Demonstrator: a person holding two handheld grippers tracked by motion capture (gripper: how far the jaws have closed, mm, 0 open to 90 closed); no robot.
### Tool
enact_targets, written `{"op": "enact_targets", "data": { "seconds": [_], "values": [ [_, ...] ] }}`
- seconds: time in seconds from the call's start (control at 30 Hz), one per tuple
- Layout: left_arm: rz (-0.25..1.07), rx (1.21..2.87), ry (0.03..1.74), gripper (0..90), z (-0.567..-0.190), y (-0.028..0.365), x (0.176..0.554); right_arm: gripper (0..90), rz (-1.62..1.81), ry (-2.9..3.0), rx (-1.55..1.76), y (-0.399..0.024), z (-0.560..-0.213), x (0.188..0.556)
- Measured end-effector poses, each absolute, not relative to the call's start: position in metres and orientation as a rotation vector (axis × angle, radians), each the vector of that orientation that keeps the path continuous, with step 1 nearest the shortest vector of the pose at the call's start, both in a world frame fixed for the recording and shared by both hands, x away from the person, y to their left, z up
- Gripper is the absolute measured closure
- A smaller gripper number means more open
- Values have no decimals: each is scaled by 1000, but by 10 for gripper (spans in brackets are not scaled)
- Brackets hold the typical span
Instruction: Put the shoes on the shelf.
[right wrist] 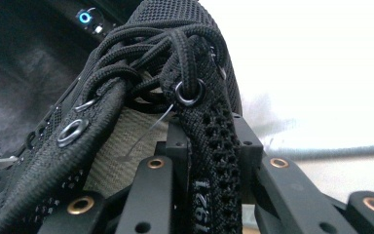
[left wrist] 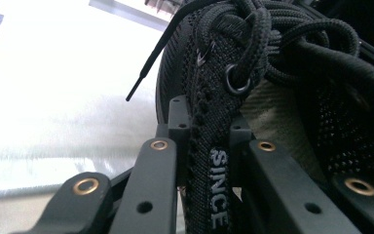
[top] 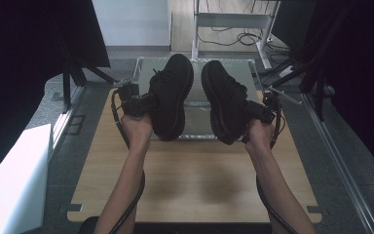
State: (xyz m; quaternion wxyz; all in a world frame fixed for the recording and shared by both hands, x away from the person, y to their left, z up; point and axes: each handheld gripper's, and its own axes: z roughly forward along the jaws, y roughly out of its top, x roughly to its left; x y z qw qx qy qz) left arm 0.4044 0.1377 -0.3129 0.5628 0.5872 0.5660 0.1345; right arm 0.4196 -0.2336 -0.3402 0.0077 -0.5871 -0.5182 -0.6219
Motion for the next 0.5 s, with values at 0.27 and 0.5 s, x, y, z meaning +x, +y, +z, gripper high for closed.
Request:
{"op": "enact_targets", "data": {
  "seconds": [0.27,0.5],
  "values": [
    [338,1373,1385,794,-308,131,429,750,-1928,-1641,-1903,-231,-331,444],
    [356,1381,1422,792,-305,123,449,751,-1904,-1630,-1969,-228,-331,466]
  ]
}}
